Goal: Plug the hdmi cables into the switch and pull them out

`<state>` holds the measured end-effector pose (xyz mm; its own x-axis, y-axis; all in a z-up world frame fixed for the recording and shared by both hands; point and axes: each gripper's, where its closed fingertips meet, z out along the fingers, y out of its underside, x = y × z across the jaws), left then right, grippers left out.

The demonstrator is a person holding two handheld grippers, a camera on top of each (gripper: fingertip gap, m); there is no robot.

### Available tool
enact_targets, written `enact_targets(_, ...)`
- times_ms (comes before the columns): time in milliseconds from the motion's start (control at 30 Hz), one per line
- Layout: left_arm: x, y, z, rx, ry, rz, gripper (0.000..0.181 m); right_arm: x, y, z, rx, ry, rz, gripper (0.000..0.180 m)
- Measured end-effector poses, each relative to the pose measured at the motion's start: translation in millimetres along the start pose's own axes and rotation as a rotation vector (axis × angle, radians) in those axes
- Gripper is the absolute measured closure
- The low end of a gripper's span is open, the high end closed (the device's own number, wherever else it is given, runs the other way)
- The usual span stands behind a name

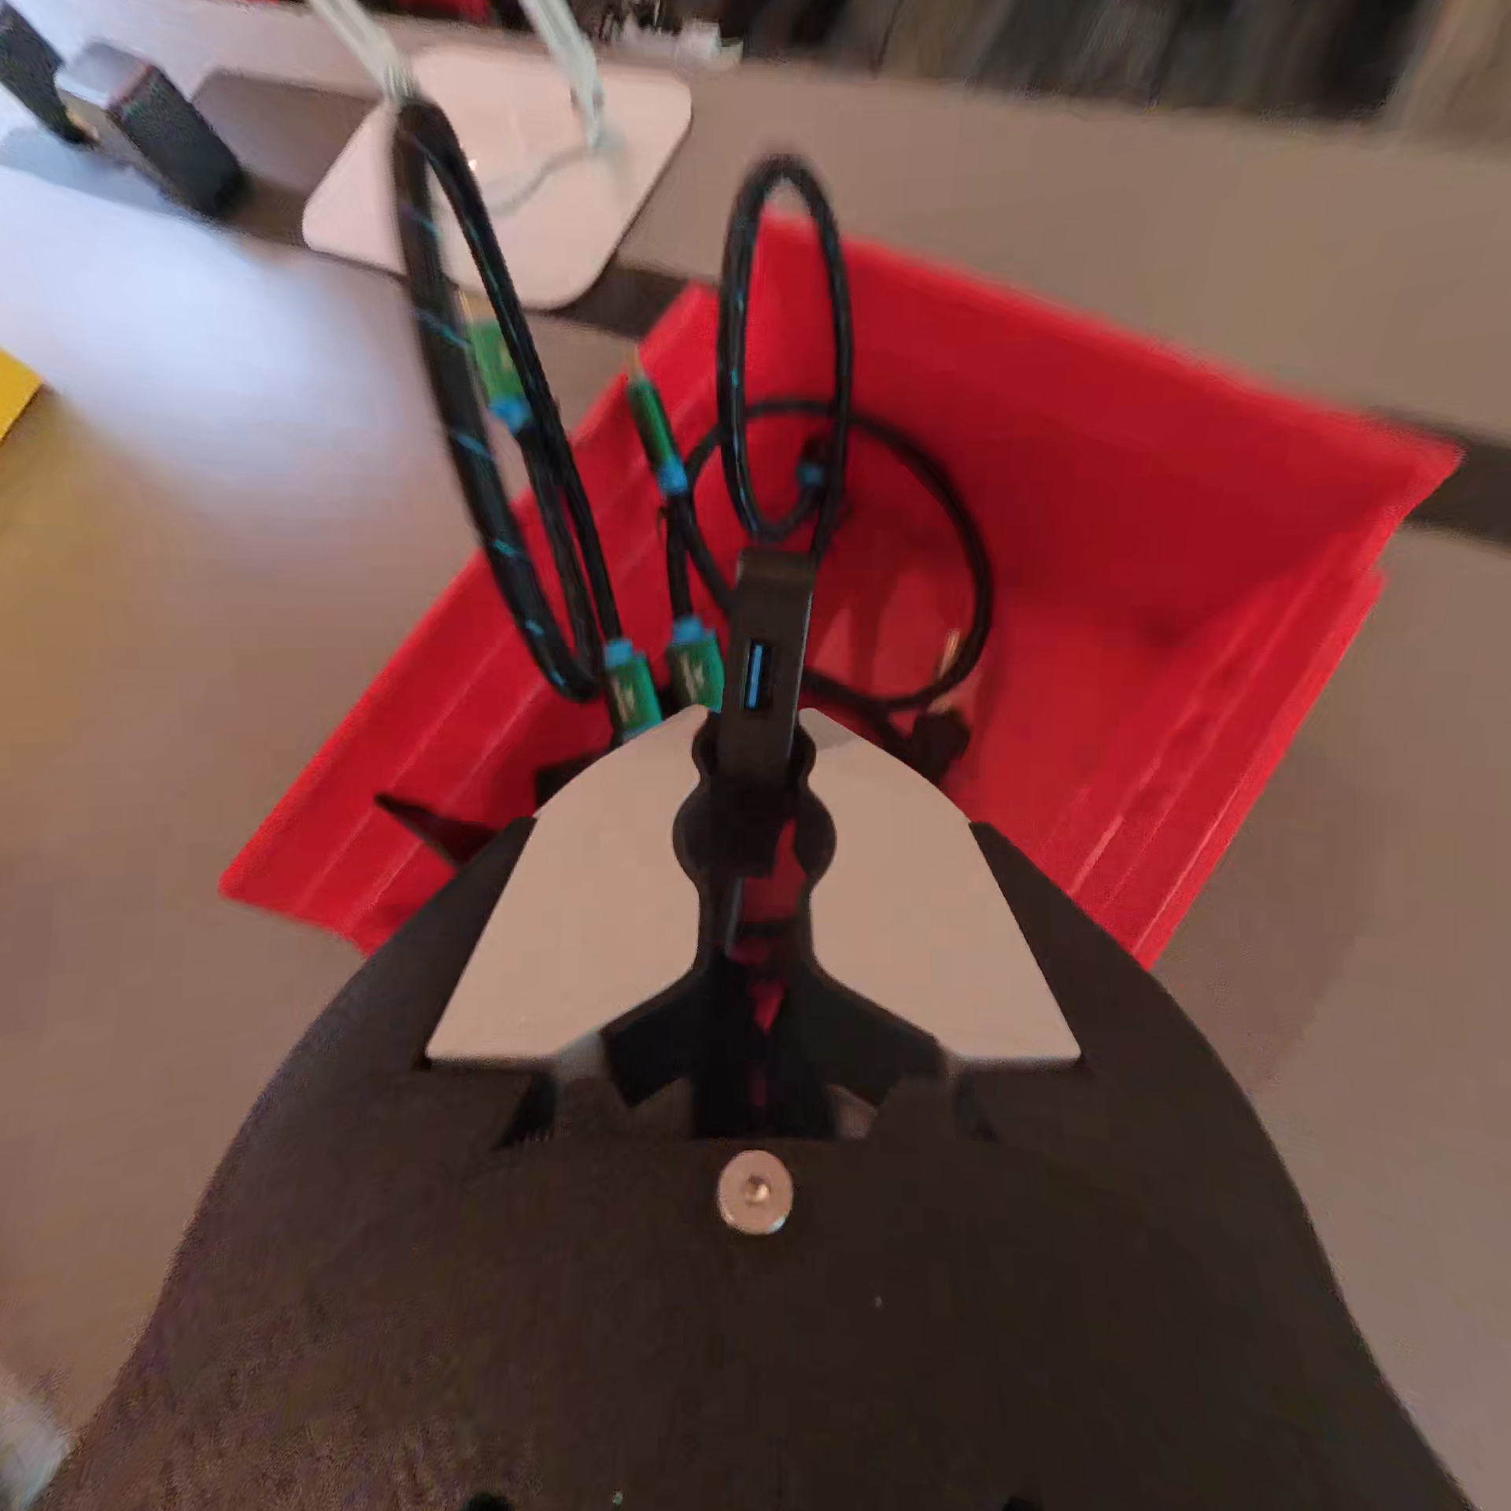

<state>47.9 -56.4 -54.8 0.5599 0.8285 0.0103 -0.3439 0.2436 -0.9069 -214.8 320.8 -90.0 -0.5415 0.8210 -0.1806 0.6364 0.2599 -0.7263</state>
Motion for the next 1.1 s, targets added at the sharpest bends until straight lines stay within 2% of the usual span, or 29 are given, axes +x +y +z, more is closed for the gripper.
enact_targets(133,-1.0,-0.1,-0.2,0.002,-0.003,-0.006,0.142,5.7,47.2,8.4,-0.229,-0.073,0.084,0.162)
enact_targets(267,-1.2,-0.1,-0.1,0.002,-0.003,-0.007,0.142,9.4,49.7,4.8,-0.221,-0.099,0.109,0.16)
enact_targets(333,-1.5,0.0,-0.1,0.002,-0.004,-0.009,0.142,16.8,49.3,-2.6,-0.218,-0.052,0.071,0.149)
enact_targets(400,-1.9,0.2,0.1,0.001,-0.005,-0.013,0.142,27.0,42.9,-15.4,-0.181,0.025,0.031,0.142)
enact_targets(567,-1.3,0.1,0.0,0.002,-0.004,-0.007,0.142,48.3,17.2,-54.8,0.059,0.142,0.035,0.113)
enact_targets(633,-1.3,0.0,-0.1,0.003,-0.005,-0.007,0.142,67.2,24.6,-64.6,0.078,0.214,0.08,0.118)
enact_targets(700,-1.5,0.1,0.0,0.002,-0.005,-0.008,0.142,78.2,45.6,-63.9,0.004,0.213,0.116,0.139)
enact_targets(833,-1.9,-0.1,0.0,0.004,-0.007,-0.009,0.143,66.8,71.4,-48.4,-0.103,0.037,0.142,0.142)
enact_targets(900,-2.1,-0.3,-0.1,0.005,-0.008,-0.01,0.143,57.9,72.9,-41.7,-0.113,-0.031,0.128,0.153)
enact_targets(967,-2.2,-0.2,-0.1,0.004,-0.008,-0.011,0.143,59.3,76.4,-36.4,-0.141,-0.015,0.09,0.163)
enact_targets(1100,-2.6,0.4,0.3,0.001,-0.009,-0.014,0.143,55.8,75.5,-35.1,-0.144,-0.013,-0.003,0.164)
